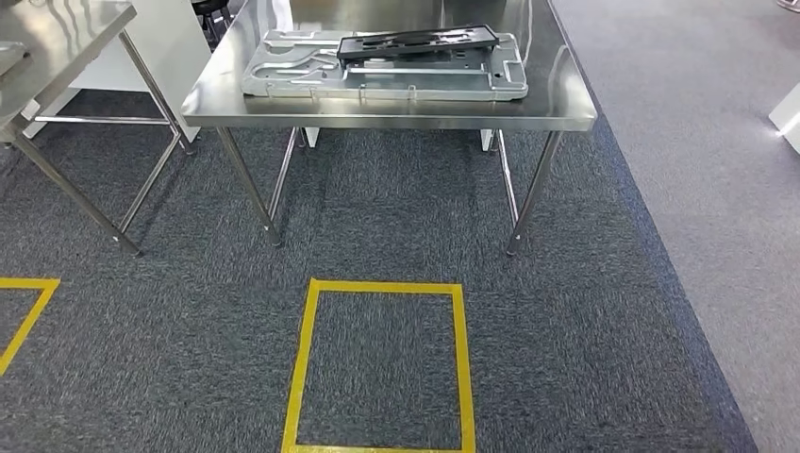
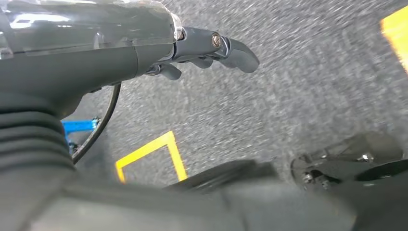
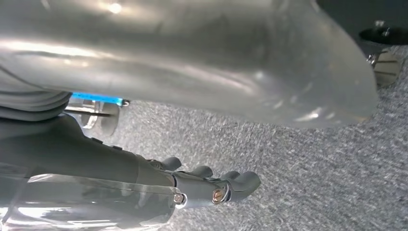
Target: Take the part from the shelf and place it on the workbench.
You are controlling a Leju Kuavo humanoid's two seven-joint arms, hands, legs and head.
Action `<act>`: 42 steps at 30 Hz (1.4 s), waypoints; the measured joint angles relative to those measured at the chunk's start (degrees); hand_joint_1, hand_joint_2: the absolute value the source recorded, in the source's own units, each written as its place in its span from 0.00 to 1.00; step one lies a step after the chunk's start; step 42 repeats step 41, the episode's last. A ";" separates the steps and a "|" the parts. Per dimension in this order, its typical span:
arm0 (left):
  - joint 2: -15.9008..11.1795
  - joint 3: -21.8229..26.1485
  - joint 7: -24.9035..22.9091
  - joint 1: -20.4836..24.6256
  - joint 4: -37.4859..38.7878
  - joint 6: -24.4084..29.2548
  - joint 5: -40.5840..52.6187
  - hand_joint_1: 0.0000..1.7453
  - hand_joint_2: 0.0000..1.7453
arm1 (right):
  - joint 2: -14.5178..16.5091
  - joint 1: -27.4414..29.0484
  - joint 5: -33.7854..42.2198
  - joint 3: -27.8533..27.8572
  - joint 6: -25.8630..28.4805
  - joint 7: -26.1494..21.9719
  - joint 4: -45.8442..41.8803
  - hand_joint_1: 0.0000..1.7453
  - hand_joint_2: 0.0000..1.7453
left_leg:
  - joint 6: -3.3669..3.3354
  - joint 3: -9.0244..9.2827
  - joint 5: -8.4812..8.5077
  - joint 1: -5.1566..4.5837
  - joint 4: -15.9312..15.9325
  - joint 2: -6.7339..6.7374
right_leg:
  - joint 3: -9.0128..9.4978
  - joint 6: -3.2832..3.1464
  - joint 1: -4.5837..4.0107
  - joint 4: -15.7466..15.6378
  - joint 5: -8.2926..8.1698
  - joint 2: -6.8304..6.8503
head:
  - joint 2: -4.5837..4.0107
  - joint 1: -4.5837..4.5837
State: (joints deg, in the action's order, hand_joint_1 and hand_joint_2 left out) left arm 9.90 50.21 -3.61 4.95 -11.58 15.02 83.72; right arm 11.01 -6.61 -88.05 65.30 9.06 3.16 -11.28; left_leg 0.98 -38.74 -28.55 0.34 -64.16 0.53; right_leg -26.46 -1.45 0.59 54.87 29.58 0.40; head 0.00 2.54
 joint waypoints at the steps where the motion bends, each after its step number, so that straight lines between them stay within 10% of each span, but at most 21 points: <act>1: 0.00 0.00 -0.14 -0.03 0.00 0.04 -0.02 0.00 1.00 | 0.02 0.06 0.04 -0.05 -0.16 -0.89 0.01 0.00 0.50 | 0.20 -1.12 -2.44 0.06 -3.87 -0.01 | -0.62 -0.06 -0.04 0.07 -0.46 0.01 | 0.00 0.00; 3: -0.01 -0.01 -0.22 -0.11 0.00 0.21 -0.15 0.00 1.00 | 0.08 0.17 0.27 -0.19 -0.60 -3.06 0.01 0.00 1.00 | 0.41 -1.93 -4.14 0.16 -9.14 -0.01 | -1.84 0.02 -0.10 0.36 -1.22 0.03 | 0.00 0.00; 8: -0.54 -1.77 -0.24 -1.31 0.00 0.17 -3.72 0.00 1.00 | 0.06 0.24 3.91 -3.30 -1.11 -6.17 -0.58 0.00 1.00 | -0.73 9.77 0.28 -0.04 5.96 -0.05 | -3.46 0.74 -0.29 1.11 -2.22 -0.07 | 0.00 0.00; 12: -0.97 -4.19 -0.01 -2.29 0.00 -0.64 -8.50 0.00 1.00 | -0.32 0.46 8.83 -6.74 -1.64 -6.24 -1.35 0.00 1.00 | -1.80 10.63 0.65 -0.17 8.75 0.00 | -3.86 2.07 -0.41 1.44 -2.60 -0.07 | 0.00 0.00; 16: -1.37 -7.02 0.30 -2.51 -0.21 -1.62 -13.69 0.00 0.00 | -1.05 1.62 14.35 -10.44 -2.11 -6.06 -1.80 0.00 0.00 | -3.10 9.59 1.86 -0.05 9.21 0.16 | -8.53 2.87 -0.21 11.89 4.03 -0.31 | 0.00 -0.02; 19: -1.85 -9.14 0.45 -2.74 -0.93 -2.30 -17.42 0.00 0.00 | -1.49 3.12 18.27 -13.11 -2.47 -5.97 -1.84 0.00 0.00 | -3.13 8.63 2.29 -0.31 8.84 0.18 | -10.58 3.04 -0.12 17.49 5.57 -0.32 | 0.00 -0.02; 23: -2.32 -12.00 0.70 -2.72 -2.57 -3.17 -22.25 0.00 0.00 | -2.09 5.00 23.37 -16.80 -3.06 -5.82 -1.84 0.00 0.00 | -2.59 7.75 2.30 -0.57 7.61 0.12 | -2.99 2.33 -0.26 3.80 -0.30 -0.31 | 0.00 -0.02; 27: -2.97 -14.87 0.89 -2.83 -3.69 -4.05 -27.13 0.00 0.00 | -2.68 6.15 28.54 -20.53 -3.33 -5.65 -1.86 0.00 0.00 | -1.33 7.28 2.42 -0.67 7.09 0.10 | -2.54 1.11 -0.33 1.62 -1.02 -0.37 | 0.00 -0.02; 34: -3.92 -19.53 1.14 -5.36 -4.04 -5.62 -35.03 0.00 0.00 | -3.68 6.68 36.77 -26.62 -4.15 -5.16 -3.42 0.00 0.00 | 0.62 1.17 -6.04 0.24 -8.76 -0.06 | -3.64 0.07 -0.04 1.43 -2.10 0.40 | 0.00 -0.02; 39: -4.61 -23.33 1.48 -7.97 -3.99 -6.85 -41.55 0.00 0.00 | -4.45 6.43 43.57 -31.47 -4.82 -5.03 -6.47 0.00 0.00 | -0.26 8.94 0.17 0.07 6.11 2.22 | -3.65 1.15 -0.20 2.17 -1.70 2.12 | 0.00 -0.02; 42: -4.72 -24.44 1.60 -8.45 -3.98 -7.17 -43.39 0.00 0.00 | -4.77 6.38 45.47 -32.91 -5.06 -5.01 -7.13 0.00 0.00 | -1.03 9.05 0.16 -0.21 7.07 2.04 | -3.65 1.75 -0.40 2.24 -1.62 2.73 | 0.00 -0.02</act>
